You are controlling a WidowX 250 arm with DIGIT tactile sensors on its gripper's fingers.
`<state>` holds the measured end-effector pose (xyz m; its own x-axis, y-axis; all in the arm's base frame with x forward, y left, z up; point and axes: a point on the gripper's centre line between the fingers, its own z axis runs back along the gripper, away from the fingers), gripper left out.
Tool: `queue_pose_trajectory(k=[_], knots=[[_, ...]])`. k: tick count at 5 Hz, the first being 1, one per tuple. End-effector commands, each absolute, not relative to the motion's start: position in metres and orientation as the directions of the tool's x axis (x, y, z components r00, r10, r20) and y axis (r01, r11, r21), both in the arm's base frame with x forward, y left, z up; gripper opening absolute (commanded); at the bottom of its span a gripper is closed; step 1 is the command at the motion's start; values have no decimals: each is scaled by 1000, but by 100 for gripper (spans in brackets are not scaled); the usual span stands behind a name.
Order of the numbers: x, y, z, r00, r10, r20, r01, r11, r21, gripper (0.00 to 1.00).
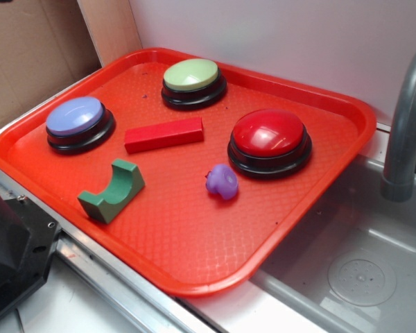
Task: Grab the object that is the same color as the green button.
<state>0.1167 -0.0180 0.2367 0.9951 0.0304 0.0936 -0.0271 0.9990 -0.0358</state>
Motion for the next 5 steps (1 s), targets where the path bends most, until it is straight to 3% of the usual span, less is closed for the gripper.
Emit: queue_pose_trajectory(k=[1, 3, 5], knots=[[117, -18, 237, 995, 30, 94, -27, 999, -36, 100], [115, -31, 169, 984, 152, 96, -149, 988, -38, 100], [135, -40, 85, 987, 160, 10, -160, 987, -6, 100]])
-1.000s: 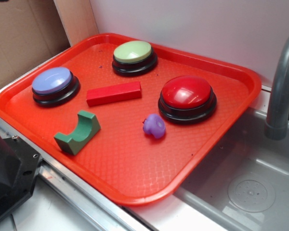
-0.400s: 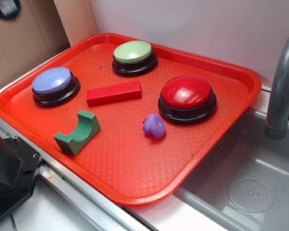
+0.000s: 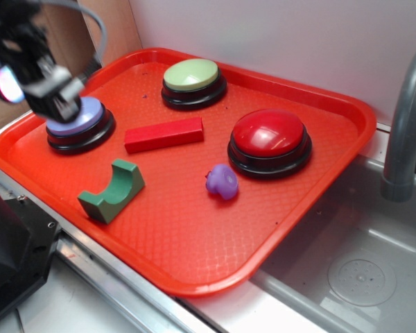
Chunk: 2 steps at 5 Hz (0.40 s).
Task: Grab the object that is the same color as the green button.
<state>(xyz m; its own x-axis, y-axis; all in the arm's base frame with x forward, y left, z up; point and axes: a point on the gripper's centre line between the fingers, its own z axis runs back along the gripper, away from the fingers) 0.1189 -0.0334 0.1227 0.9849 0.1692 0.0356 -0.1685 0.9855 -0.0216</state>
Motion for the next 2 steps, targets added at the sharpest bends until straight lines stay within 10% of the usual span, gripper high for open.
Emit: queue_pose_trajectory(k=[1, 2], knots=[[139, -38, 61, 987, 160, -8, -160, 987, -5, 100], [138, -42, 41, 989, 146, -27, -147, 989, -19, 100]])
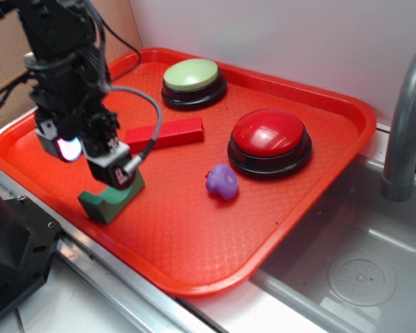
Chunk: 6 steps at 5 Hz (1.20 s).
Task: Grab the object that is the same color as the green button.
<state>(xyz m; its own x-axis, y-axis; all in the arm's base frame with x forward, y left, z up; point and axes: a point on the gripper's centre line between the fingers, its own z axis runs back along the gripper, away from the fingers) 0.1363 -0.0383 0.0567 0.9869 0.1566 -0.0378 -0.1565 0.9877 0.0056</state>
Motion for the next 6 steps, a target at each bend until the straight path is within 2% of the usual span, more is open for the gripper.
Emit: queue_pose_trajectory(k=[1, 3, 4, 5, 6], knots=[[128, -39, 30, 985, 159, -71, -159, 987, 11, 100], [124, -34, 21, 978, 193, -77, -193, 981, 9, 100], [125, -38, 23, 979, 196, -60, -195, 981, 21, 0], [125, -39, 26, 980, 192, -60, -191, 981, 19, 0], [131, -42, 49, 973, 225, -43, -225, 974, -1, 0]])
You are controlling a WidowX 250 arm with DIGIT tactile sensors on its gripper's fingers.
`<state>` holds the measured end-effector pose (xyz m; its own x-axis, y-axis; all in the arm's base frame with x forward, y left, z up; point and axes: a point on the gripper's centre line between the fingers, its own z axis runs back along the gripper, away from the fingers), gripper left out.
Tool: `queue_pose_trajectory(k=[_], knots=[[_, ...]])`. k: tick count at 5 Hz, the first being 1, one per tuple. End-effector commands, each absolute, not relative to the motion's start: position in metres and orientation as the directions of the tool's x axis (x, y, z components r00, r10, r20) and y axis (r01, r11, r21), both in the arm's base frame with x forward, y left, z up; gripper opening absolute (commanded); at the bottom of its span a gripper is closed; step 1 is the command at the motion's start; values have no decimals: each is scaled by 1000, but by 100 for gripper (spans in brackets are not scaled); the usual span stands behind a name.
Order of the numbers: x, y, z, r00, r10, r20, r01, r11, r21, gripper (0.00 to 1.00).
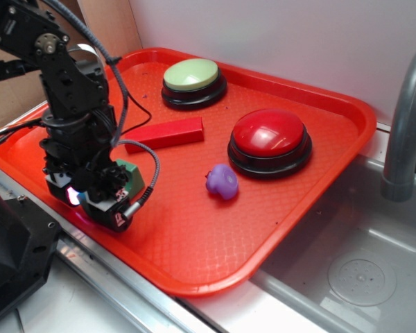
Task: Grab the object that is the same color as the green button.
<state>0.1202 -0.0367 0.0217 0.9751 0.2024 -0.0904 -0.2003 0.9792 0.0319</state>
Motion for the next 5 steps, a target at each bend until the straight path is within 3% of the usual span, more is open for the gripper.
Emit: queue_pose_trajectory(k=[1, 3, 4, 5], knots=[[140, -40, 81, 964, 264, -10, -264, 964, -10, 0], [152, -36, 167, 961, 226, 161, -219, 974, -59, 0], [161, -26, 192, 944, 257, 208, -245, 966, -79, 0], [162, -17, 195, 942, 267, 201, -245, 961, -129, 0]])
